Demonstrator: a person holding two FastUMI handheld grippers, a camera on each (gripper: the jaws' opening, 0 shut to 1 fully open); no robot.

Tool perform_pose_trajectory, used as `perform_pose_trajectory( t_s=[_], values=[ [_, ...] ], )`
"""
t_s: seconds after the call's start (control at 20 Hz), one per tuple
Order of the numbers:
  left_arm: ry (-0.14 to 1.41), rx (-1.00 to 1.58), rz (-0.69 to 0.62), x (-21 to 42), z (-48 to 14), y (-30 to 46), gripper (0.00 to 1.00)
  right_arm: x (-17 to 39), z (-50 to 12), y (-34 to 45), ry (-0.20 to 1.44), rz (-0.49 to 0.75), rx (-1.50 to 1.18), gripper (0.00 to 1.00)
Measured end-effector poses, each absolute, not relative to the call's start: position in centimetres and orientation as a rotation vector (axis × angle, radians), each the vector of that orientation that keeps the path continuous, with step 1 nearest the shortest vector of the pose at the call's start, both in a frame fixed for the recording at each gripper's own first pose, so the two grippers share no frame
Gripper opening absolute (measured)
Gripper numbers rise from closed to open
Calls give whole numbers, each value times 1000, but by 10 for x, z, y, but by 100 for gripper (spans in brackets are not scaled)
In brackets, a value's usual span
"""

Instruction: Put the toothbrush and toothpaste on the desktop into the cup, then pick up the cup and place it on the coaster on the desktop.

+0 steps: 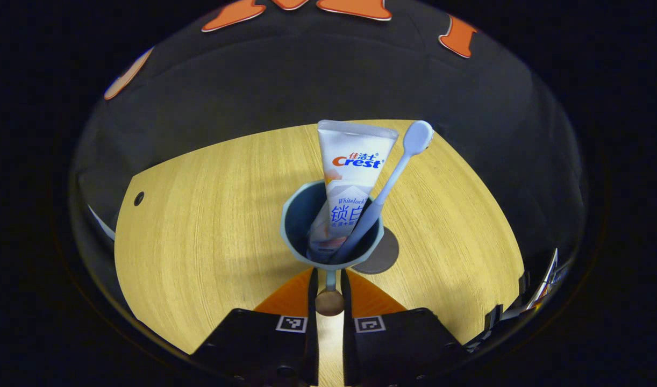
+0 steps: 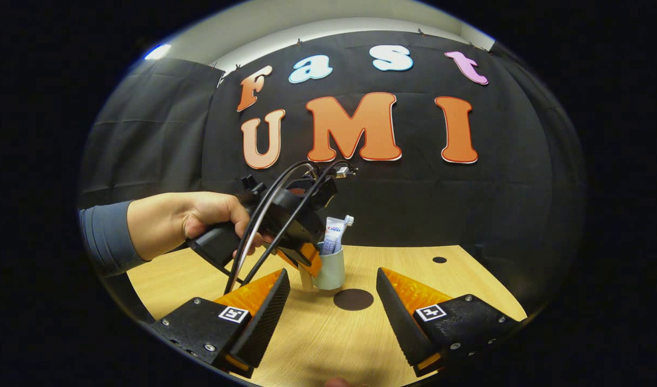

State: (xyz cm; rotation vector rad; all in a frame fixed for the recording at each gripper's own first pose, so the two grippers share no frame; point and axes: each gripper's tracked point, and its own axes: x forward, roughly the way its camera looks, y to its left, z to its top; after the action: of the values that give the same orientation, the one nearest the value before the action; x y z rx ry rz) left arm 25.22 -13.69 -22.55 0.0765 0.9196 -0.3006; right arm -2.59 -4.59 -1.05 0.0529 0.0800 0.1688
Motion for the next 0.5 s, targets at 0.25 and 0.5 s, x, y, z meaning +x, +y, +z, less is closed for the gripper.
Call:
perform_pose_trajectory(
  t_s=[0.25,0.5],
  values=[
    [933,104,-341,253,-232,-137,18,-33,-16,-63,97,143,35,97],
    [953,110,-342,250,-227,-134,18,-37,-23,-73,114,127,26,97]
  ],
)
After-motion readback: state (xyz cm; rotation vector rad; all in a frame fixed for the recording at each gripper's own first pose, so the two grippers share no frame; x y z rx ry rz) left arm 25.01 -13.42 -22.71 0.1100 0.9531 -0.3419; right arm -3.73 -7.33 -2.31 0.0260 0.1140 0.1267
